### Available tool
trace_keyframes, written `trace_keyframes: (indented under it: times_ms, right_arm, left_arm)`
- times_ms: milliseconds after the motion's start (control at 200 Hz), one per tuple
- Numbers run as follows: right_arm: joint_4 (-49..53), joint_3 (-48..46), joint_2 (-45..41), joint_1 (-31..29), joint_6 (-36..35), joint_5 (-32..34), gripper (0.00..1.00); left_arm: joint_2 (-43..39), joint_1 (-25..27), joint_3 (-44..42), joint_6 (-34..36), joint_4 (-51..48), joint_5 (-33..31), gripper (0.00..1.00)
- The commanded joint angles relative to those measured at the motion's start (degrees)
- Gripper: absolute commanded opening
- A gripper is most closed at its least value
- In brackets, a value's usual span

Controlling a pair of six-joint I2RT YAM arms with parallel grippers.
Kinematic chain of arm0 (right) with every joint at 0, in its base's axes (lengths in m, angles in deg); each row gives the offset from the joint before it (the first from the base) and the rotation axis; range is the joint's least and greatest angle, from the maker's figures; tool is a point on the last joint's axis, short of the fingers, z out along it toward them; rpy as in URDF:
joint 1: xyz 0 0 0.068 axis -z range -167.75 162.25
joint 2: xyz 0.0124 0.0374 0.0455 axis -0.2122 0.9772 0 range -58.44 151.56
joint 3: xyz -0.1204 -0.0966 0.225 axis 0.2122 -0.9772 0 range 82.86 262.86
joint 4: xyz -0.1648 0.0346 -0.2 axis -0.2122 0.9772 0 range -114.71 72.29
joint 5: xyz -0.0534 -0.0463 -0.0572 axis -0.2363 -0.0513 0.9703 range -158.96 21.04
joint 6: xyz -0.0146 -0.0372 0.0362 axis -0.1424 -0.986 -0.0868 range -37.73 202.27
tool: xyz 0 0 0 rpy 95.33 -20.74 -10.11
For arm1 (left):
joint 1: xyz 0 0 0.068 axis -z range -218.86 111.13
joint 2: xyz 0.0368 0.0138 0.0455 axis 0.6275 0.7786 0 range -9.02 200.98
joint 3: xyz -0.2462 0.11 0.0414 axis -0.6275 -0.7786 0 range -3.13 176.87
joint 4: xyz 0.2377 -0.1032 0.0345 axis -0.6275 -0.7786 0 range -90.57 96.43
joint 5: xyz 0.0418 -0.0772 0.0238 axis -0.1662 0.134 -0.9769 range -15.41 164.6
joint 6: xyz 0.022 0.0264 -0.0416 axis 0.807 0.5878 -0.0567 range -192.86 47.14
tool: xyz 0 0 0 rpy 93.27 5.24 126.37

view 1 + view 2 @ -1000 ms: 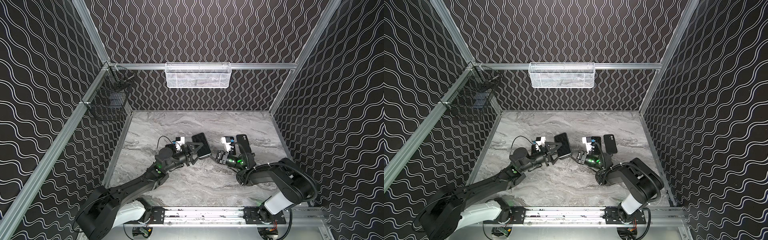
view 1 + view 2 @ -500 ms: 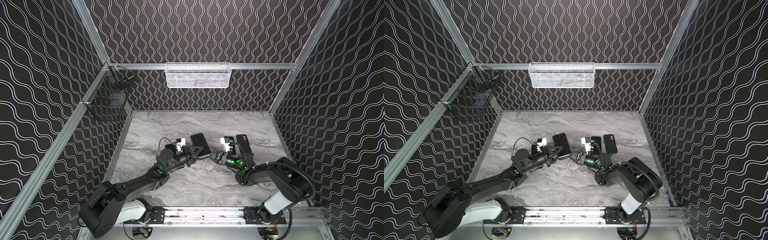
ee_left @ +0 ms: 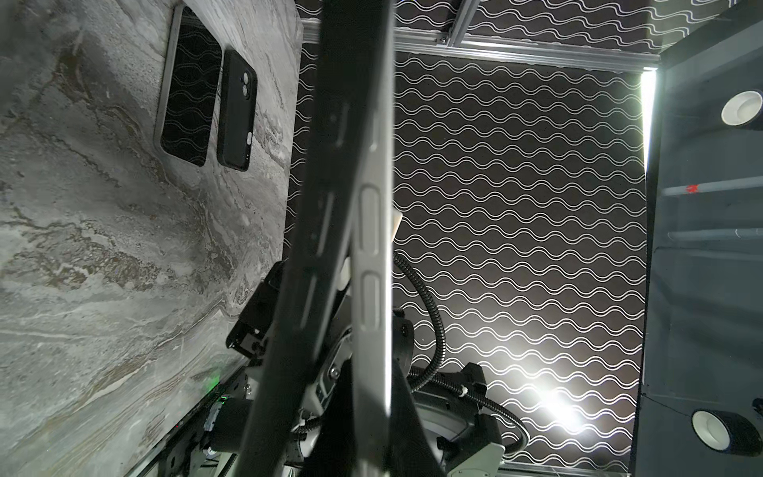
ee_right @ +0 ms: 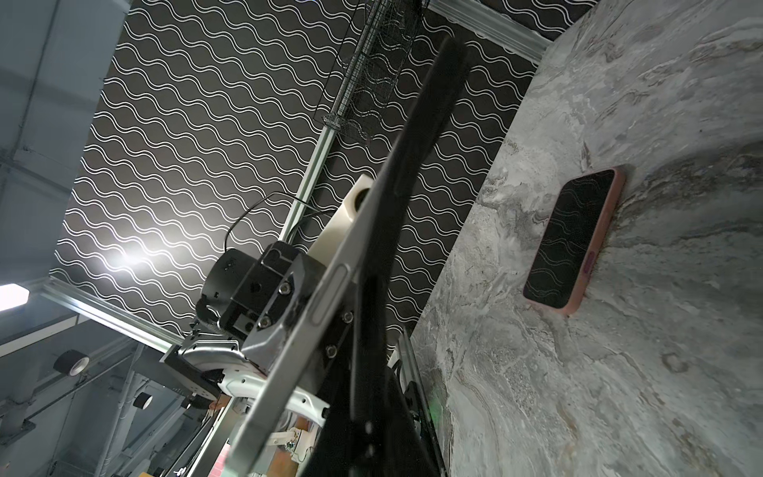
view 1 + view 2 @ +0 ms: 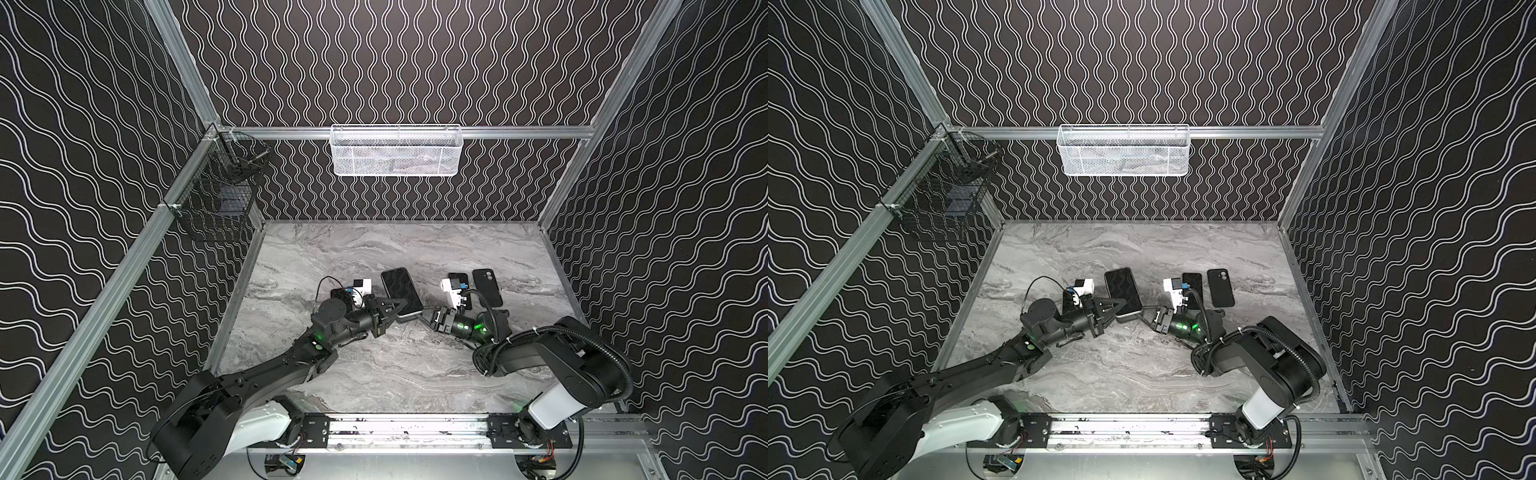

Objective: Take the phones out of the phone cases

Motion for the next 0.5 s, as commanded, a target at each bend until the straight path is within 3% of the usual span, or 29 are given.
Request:
trace_keyframes:
  times_ms: [0, 495]
  right_arm:
    - [-7.7, -1.1, 0.5, -0.2, -0.7, 2.5, 0.12]
    - [-7.8, -2.2, 4.8, -0.5, -1.8, 6.2, 0.12]
  left_arm:
    - [-1.3, -0.2, 1.2, 1.8, 2.7, -3.4, 0.00]
    - [-3.8, 1.4, 3.8, 2.2, 0.2, -4.6, 0.00]
